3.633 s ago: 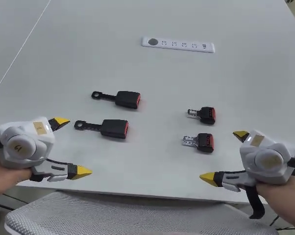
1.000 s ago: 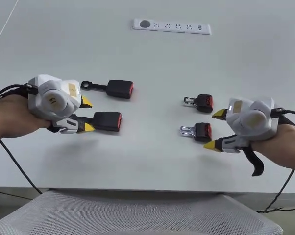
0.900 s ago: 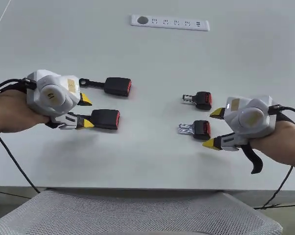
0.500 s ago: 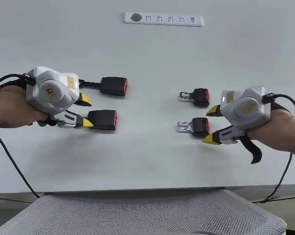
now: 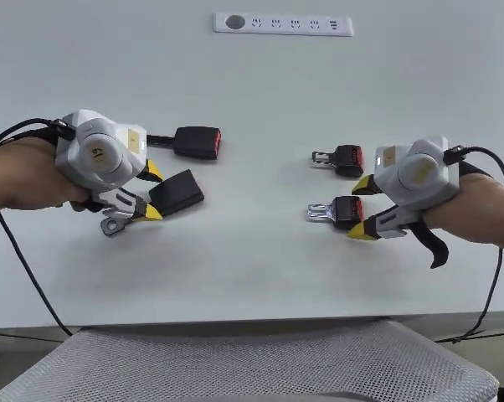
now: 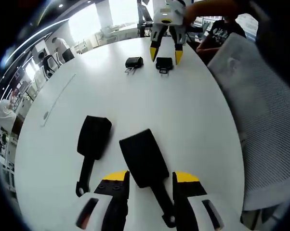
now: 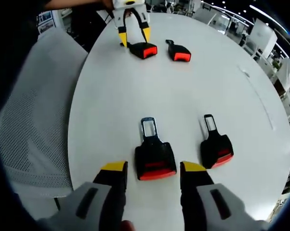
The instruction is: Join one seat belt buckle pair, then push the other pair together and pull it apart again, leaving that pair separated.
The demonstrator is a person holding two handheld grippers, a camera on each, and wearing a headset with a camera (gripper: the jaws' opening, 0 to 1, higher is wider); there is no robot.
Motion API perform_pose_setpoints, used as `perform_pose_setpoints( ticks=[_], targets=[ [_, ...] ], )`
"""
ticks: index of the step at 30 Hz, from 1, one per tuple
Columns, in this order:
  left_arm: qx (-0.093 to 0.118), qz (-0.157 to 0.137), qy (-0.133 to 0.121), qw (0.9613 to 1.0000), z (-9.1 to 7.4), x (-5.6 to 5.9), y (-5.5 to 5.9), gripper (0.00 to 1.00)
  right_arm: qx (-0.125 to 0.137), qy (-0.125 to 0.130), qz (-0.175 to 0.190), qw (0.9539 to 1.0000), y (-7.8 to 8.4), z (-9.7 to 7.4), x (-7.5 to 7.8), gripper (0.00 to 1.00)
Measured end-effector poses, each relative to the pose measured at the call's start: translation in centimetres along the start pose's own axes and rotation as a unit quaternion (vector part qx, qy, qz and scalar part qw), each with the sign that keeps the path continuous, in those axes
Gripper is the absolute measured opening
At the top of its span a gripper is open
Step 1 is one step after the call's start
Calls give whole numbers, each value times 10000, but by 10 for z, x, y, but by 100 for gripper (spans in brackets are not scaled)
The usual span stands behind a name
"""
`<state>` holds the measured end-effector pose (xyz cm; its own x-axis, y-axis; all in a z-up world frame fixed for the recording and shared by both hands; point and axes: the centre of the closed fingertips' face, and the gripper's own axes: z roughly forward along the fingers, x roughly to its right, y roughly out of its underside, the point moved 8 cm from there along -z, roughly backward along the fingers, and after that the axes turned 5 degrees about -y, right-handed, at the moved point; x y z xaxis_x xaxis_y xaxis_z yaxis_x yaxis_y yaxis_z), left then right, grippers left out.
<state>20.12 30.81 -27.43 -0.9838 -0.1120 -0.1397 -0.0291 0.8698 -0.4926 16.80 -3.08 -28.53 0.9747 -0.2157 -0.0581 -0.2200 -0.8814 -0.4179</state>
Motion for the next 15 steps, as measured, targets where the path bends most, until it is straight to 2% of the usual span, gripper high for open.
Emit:
perform_pose_setpoints(
  ticks=[10, 15],
  targets=[
    [-37, 180, 67, 9998, 6, -1, -5, 33, -45, -75, 43, 10000, 1, 3, 3, 41],
    [-129, 337, 117, 9993, 9, 2, -4, 32, -45, -100, 11, 9999, 0, 4, 4, 39]
  ],
)
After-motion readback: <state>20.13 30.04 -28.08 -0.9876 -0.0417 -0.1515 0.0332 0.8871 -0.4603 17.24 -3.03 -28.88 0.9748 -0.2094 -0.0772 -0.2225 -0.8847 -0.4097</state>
